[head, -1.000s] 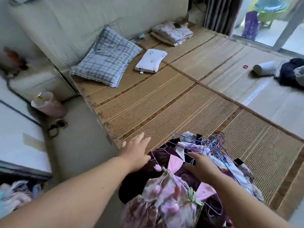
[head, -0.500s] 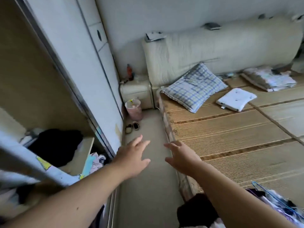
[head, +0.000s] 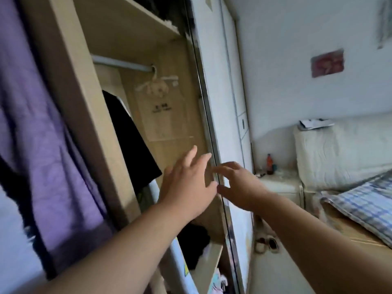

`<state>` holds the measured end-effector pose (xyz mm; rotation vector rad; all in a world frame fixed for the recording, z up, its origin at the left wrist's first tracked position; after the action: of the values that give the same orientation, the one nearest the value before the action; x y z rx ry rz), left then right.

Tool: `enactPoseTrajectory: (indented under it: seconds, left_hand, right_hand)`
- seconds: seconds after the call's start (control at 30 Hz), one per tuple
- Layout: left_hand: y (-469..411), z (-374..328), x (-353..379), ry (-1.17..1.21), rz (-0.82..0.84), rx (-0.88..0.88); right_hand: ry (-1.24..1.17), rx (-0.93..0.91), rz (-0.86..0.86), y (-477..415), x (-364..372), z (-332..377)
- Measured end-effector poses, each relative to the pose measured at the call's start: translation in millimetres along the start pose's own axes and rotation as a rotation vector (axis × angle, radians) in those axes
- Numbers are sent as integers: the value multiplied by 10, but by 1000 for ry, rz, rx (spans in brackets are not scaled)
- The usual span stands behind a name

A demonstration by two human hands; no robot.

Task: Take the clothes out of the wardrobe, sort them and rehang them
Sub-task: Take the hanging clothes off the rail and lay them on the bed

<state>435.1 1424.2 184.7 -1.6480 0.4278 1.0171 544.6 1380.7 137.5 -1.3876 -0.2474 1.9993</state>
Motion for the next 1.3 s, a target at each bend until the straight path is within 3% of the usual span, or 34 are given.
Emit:
enactPoseTrajectory:
  seconds: [0.33, 0.63, 0.73, 0.87, 0.97, 1.3]
  left_hand:
    - [-551, 365, -1356, -631, -405, -101]
    - [-822, 535, -2187, -914, -554, -407]
    - [-799, 503, -2285, -997, -612, -411]
    - [-815, 462, -2258, -1145, -654, -377]
    - [-791, 477, -2285, -1195, -708, -400]
    - [-789, 468, -2288, -1252, -729, -439]
  right_hand:
    - [-168, -431, -112, -1331, -383, 1258]
    - [-279, -704, -14, -2151, -309, 1733]
    - [-352, -792, -15, -2351, -391, 1967]
    - [-261, -884, 49, -2564, -242, 2326]
    - [-188, -878, 77, -2715, -68, 2485]
    - [-249, -525, 106, -3374, 139, 2476]
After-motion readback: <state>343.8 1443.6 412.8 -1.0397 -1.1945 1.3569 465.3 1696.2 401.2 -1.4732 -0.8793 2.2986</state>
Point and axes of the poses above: each hand's wrist, its own y-axis away from the middle knuckle, its own x-axis out of the palm, z = x × y, the point moved 9 cm from there along -y, towards the middle knuckle, and after that the axes turned 2 degrees about -y, right-handed, at the moved point
